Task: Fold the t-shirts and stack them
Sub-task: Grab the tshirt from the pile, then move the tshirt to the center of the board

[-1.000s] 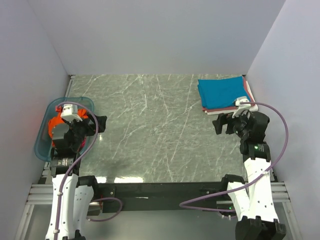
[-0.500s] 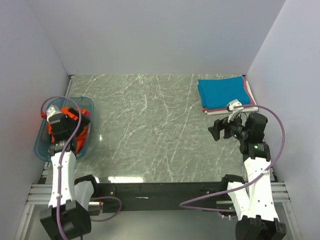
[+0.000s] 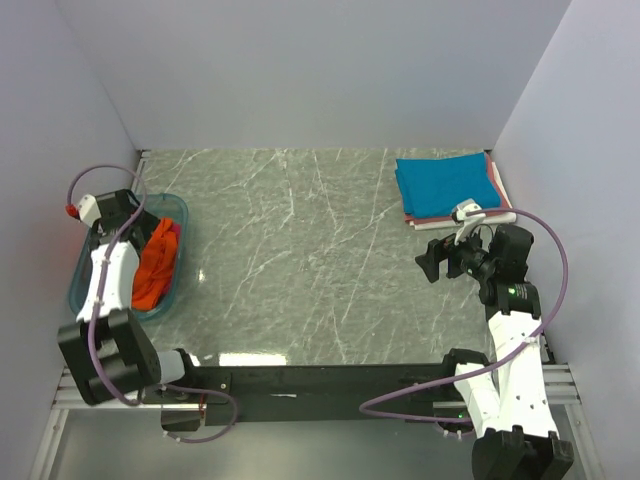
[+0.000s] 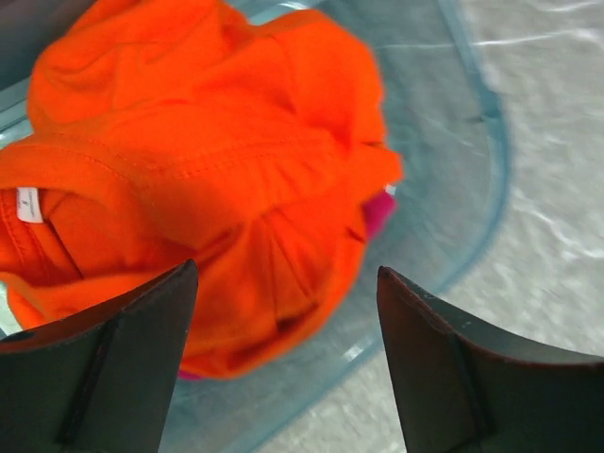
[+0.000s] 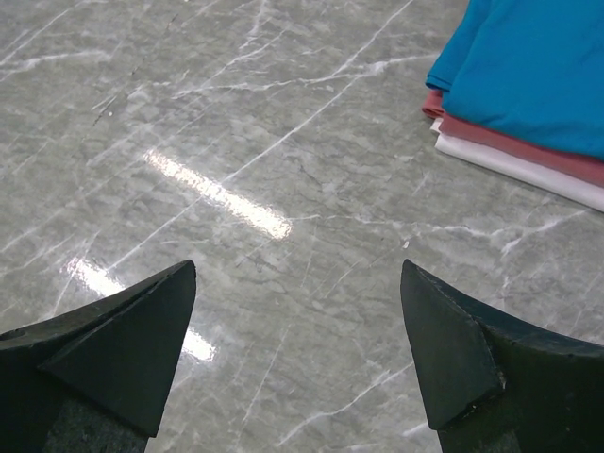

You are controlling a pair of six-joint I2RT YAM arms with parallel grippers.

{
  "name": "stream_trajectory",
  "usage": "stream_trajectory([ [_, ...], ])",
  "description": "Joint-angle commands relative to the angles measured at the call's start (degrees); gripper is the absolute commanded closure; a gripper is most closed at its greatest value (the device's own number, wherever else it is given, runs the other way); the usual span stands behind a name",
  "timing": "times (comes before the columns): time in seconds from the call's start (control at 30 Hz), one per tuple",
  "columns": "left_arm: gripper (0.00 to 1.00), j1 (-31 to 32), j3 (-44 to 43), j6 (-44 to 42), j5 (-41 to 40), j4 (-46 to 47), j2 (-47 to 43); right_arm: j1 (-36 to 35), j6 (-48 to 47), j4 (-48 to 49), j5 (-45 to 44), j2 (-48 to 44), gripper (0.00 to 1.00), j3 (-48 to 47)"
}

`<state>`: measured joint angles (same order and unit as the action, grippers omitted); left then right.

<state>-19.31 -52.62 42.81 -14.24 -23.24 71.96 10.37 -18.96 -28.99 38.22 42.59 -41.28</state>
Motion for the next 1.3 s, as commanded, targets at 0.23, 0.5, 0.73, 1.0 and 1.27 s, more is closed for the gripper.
stream_trajectory([
  [0.23,0.83,-0.29,-6.97,0.88,-1.94,-5.23,10.65,-0.44,0.42,0.51,0.54,-1.19,0.06,-2.76],
  [0.5,1.0,-0.2,-2.41,-6.24,12.27,4.05,-8.64,-0.35,0.77,1.66,-0.07,-2.69,0.06,-2.14],
  [0.73,1.0,0.41,-8.36,-3.7,30.4,12.95,-19.23,-0.35,1.29,2.36,-0.07,-3.39,0.06,-1.44],
  [1.0,1.0,7.95,-31.79,6.49,38.5,22.81,-11.96,-0.26,1.21,3.07,-1.3,-3.13,0.05,-1.0],
  [1.27,1.0,28.87,-61.95,2.37,34.9,19.82,2.38,-0.18,1.12,3.33,-2.44,-2.69,0.05,-0.73],
])
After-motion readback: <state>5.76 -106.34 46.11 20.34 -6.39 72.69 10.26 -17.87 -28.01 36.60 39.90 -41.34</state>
